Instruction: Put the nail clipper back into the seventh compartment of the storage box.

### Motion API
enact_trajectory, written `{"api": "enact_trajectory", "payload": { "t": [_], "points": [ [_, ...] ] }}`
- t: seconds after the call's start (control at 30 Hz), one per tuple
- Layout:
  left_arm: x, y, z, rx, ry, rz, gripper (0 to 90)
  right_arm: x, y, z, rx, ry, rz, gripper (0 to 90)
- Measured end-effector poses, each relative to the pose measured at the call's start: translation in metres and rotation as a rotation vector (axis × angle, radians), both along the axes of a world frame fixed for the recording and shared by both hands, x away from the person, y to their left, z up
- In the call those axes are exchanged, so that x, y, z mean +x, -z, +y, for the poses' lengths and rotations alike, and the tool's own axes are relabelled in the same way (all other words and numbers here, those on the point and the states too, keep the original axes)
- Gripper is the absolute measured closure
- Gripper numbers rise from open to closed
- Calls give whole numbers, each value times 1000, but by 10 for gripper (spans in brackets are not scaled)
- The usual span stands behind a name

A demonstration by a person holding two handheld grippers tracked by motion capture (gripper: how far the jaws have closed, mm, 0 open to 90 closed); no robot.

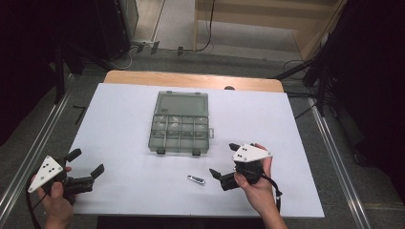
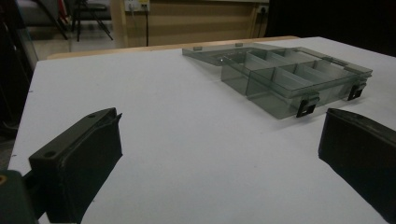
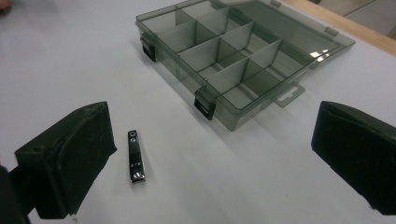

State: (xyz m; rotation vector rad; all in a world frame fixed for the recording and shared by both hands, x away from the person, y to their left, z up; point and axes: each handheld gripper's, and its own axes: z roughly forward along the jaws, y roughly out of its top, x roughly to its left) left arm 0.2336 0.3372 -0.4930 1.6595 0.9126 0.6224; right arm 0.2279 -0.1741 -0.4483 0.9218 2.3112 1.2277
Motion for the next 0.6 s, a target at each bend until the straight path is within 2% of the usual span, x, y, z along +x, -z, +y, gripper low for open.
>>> {"api": "enact_trajectory", "payload": {
  "t": [0.43,0.53,0.6],
  "points": [
    [2,1,-1,13,11,9,0,5,3,18,-74,-70,58,70],
    [2,1,-2,16,13,10,0,7,6,24,-111,-93,93,116],
    [2,1,-2,17,13,11,0,8,6,25,-117,-92,101,131]
  ]
}}
